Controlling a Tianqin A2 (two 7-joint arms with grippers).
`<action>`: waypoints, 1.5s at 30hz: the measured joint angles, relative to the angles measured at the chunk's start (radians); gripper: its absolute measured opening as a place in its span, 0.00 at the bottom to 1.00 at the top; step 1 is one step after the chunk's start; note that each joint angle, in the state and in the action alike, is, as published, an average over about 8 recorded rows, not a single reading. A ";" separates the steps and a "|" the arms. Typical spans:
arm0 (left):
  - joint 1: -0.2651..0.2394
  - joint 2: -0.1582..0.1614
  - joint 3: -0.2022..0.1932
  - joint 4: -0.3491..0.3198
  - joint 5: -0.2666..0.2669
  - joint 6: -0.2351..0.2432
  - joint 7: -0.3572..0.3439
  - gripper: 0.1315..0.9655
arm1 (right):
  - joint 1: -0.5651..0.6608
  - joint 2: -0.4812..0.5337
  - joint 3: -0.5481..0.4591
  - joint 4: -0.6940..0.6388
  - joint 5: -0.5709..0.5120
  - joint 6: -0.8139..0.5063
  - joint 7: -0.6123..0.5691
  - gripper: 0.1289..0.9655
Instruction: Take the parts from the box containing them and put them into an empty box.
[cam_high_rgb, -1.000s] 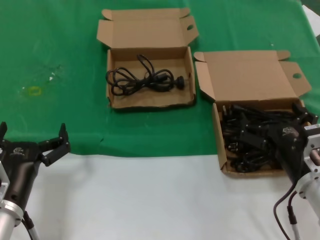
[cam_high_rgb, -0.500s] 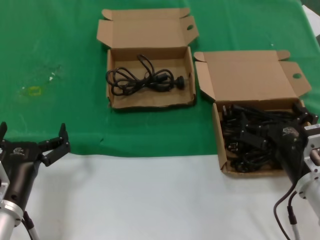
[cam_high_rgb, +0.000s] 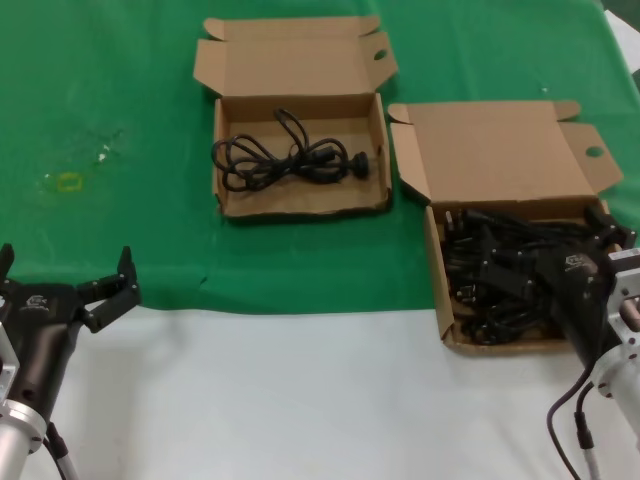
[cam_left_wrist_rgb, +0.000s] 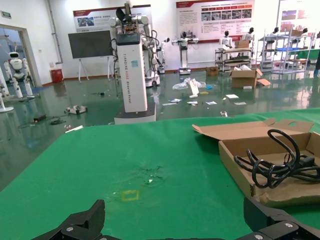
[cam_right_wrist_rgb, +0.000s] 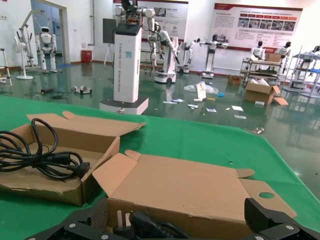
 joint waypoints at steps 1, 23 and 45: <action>0.000 0.000 0.000 0.000 0.000 0.000 0.000 1.00 | 0.000 0.000 0.000 0.000 0.000 0.000 0.000 1.00; 0.000 0.000 0.000 0.000 0.000 0.000 0.000 1.00 | 0.000 0.000 0.000 0.000 0.000 0.000 0.000 1.00; 0.000 0.000 0.000 0.000 0.000 0.000 0.000 1.00 | 0.000 0.000 0.000 0.000 0.000 0.000 0.000 1.00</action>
